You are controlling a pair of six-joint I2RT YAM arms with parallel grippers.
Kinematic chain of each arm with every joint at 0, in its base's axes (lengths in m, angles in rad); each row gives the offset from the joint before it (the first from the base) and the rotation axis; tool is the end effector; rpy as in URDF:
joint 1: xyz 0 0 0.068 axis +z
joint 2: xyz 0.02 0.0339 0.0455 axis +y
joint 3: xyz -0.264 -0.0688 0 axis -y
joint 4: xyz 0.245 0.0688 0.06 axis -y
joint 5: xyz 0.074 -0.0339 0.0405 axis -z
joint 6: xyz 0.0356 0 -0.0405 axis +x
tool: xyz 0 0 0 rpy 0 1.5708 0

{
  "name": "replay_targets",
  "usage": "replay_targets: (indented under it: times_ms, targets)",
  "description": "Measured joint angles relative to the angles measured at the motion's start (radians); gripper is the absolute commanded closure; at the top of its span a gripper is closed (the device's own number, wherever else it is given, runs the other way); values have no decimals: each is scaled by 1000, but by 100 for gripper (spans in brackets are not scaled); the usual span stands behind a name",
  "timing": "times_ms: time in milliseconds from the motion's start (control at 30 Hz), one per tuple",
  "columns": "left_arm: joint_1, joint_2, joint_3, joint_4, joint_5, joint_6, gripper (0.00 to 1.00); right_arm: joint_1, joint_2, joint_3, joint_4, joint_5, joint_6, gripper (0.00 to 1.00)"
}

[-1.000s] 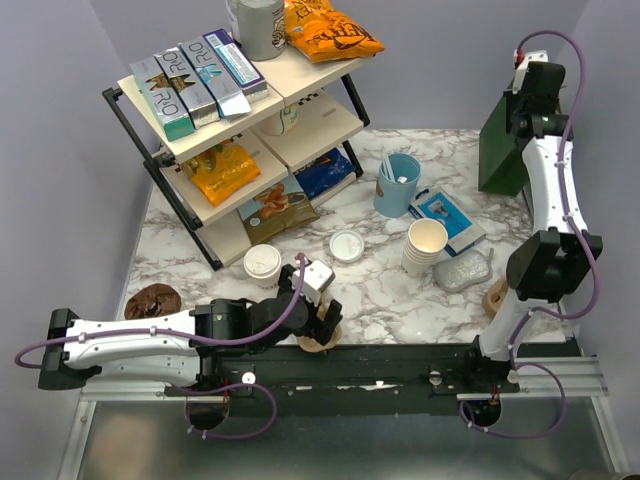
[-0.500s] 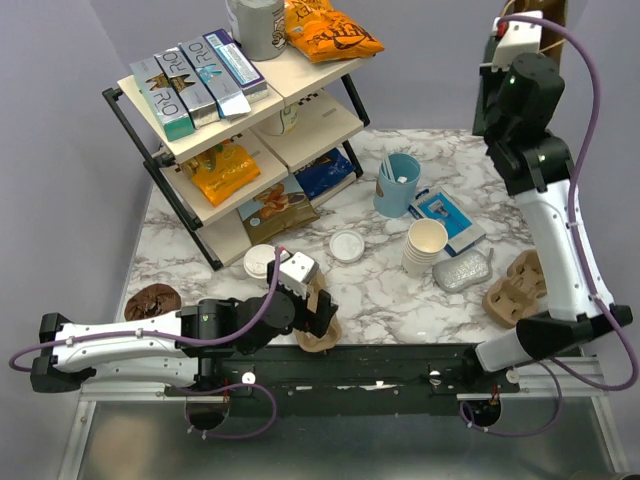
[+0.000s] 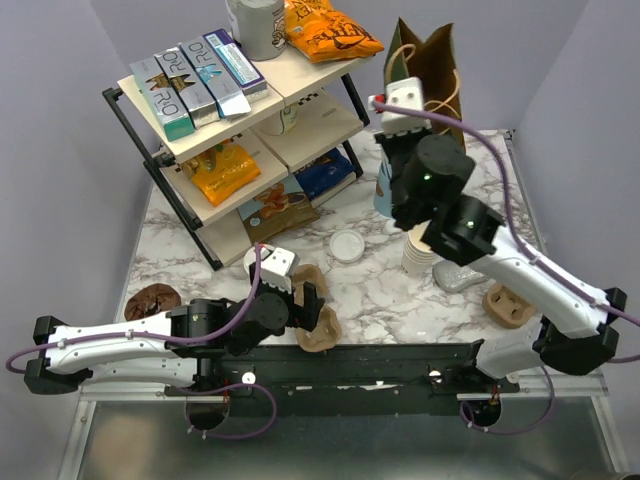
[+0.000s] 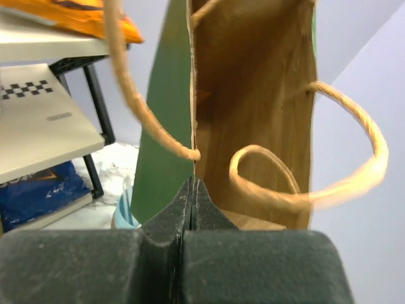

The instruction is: Pack the takeout coffee

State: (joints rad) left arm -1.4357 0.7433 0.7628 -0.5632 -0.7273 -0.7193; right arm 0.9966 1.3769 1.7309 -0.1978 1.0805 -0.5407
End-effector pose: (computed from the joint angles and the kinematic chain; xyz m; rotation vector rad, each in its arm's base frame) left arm 0.0444 -0.1509 0.3049 0.2957 2.0004 -0.6259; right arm 0.1718 0.2078 0.5279 -0.2359 1.4916 -0.3955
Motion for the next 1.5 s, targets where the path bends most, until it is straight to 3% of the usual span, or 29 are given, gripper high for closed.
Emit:
replay_targets:
  times_ms: [200,433,567,633,800,967,1067,1167,1200,1333,1500]
  targets:
    - [0,-18,10,-68,-19,-59,1,131,77,-56,303,151,-258,99]
    - [0,-72,10,-111,-27,-107,1,176,56,-153,741,313,-530,99]
    - [0,-101,15,-127,-28,-117,1,188,92,-228,1115,377,-837,99]
    - [0,-107,23,-127,-28,-116,1,191,141,-212,1224,392,-1027,99]
    - [0,-108,48,-126,-28,-111,1,191,275,-119,1286,409,-1285,99]
    - [0,-85,48,-126,-27,-101,1,171,270,-88,1297,398,-1368,99]
    - [0,-61,54,-126,-26,-85,1,146,201,-164,1297,357,-1371,99]
    - [0,-37,70,-124,-24,-68,1,122,99,-235,1103,303,-1197,99]
    - [0,-30,74,-123,-22,-61,1,109,61,-215,894,255,-1074,99]
    - [0,-6,78,-119,-18,-37,1,46,28,85,202,13,-576,99]
    - [0,3,81,-113,-2,-6,1,-6,-2,365,-258,-195,-234,99]
